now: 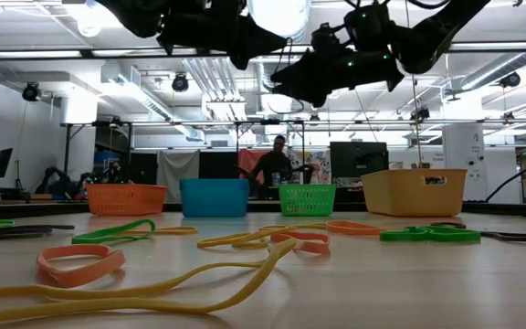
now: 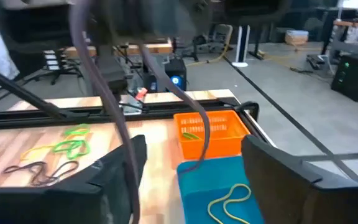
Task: Sort rubber bands into baskets
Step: Put the purple rubber band into the light orange bin
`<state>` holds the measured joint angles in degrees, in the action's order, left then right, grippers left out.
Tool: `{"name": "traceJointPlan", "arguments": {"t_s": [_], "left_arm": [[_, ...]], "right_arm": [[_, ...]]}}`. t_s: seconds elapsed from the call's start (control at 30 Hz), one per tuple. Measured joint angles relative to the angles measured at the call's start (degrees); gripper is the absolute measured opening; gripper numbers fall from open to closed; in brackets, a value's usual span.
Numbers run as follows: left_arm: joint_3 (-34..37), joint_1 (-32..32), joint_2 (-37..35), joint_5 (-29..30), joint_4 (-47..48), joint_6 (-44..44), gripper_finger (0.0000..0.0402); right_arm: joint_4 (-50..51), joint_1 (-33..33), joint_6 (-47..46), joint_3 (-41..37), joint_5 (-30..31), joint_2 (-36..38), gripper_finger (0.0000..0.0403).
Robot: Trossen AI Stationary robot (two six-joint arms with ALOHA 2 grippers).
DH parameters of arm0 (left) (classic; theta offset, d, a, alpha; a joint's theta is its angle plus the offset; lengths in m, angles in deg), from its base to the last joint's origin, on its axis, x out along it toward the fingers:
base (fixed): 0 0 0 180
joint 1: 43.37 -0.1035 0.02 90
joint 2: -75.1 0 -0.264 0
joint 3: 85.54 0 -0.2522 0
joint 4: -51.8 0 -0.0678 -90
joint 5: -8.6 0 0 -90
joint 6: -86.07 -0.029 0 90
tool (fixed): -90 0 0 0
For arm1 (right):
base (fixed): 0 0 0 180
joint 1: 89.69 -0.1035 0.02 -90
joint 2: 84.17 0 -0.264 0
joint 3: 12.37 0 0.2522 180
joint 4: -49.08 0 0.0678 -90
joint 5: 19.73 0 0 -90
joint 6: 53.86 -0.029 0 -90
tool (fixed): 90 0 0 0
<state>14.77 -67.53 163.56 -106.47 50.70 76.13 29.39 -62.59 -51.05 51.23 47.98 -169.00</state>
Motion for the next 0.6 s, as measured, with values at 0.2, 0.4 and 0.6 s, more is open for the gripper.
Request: {"name": "traceJointPlan", "arguments": {"t_s": [0.2, 0.4, 0.6], "left_arm": [[0.0, 0.37, -0.17, -0.03, 0.05, -0.01, 0.0], [0.0, 0.15, -0.76, 1.47, 3.07, 2.14, 0.0012], [0.0, -0.36, -1.91, 2.04, 7.99, 1.68, 0.0088]], "right_arm": [[-0.09, -0.12, 1.25, 1.94, 0.84, -1.54, 0.01], [1.53, -0.12, 1.33, 1.53, 0.85, -0.41, 0.0012], [6.98, -0.11, 1.34, 1.53, 0.86, 2.45, 0.0009]]}}
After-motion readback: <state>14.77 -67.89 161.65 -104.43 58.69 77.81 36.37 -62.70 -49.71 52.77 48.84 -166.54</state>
